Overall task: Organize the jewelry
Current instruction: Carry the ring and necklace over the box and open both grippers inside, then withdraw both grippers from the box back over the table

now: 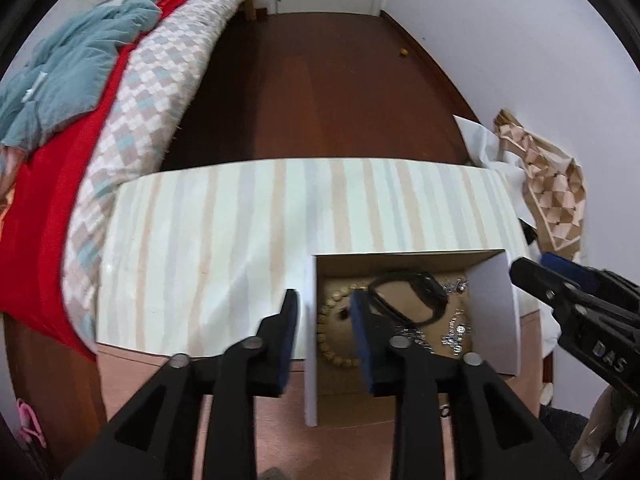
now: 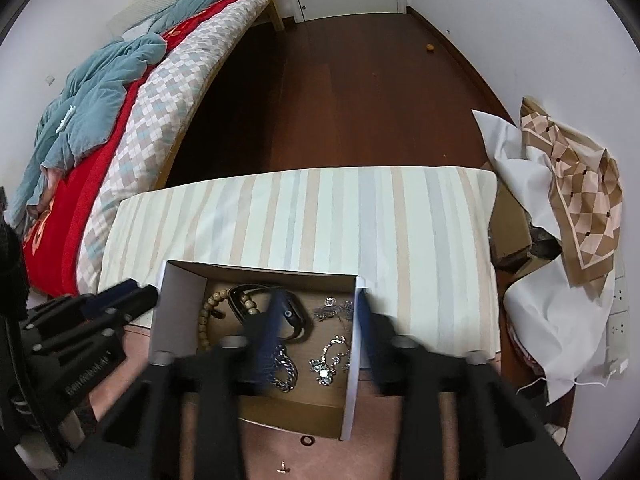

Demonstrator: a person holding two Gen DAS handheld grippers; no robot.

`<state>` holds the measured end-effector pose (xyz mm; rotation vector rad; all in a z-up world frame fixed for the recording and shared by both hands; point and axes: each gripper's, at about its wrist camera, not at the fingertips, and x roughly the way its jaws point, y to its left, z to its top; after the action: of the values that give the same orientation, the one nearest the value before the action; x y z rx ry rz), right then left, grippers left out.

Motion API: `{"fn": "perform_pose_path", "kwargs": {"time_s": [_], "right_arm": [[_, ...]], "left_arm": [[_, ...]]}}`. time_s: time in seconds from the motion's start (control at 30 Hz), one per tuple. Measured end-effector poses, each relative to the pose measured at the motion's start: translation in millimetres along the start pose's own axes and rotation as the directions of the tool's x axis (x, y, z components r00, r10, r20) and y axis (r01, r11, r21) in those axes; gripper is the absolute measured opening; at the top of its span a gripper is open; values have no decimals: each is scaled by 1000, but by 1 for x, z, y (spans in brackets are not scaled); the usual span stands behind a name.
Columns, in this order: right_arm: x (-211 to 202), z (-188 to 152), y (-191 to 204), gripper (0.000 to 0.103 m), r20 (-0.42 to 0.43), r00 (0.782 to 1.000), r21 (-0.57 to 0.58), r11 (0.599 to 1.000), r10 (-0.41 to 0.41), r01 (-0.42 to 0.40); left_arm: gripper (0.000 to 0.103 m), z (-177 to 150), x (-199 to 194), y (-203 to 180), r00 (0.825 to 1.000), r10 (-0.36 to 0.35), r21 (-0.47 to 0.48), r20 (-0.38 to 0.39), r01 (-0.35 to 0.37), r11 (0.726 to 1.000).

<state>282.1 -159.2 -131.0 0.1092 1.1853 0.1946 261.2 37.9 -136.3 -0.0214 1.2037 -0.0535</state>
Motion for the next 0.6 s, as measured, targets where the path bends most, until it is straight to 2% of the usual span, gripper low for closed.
{"fn": "perform_pose_path", "kwargs": {"time_s": [0.03,0.07,0.13,0.2,0.23,0.27,0.37,0.4,0.6], "right_arm": [[-3,0,1,59,5,1000,-2,1000,-9,9],[-5,-1,0,59,10,1000,-2,1000,-15,15],[-9,-4,1,62,13,999,-4,999,-37,37],[-13,-9,2,86,16,998,-13,998,-64,64],[-14,-12,3,91,17,996,-20,996,-83,84],[-16,-18,5,96,20,993,-29,993,-113,113],[-16,-35,8,98,12,988,-42,987,-153,154],[-15,-39,9,103,6,988,-42,987,-157,157],[-18,-68,14,103,16,983,-38,982,-183,183]], "left_arm": [[57,-1,-3,2,1000,13,-4,13,-13,1000],[71,-1,-5,4,999,24,-8,23,-24,1000],[73,-5,-14,7,997,56,-16,54,-55,998],[80,-8,-19,10,993,93,-22,70,-92,996],[91,-10,-20,11,992,102,-25,75,-100,995],[96,-13,-22,13,990,115,-27,82,-114,993],[99,-23,-25,13,984,152,-28,92,-150,988],[100,-28,-27,13,983,158,-26,96,-156,987],[101,-48,-37,10,979,167,-21,114,-165,986]]}}
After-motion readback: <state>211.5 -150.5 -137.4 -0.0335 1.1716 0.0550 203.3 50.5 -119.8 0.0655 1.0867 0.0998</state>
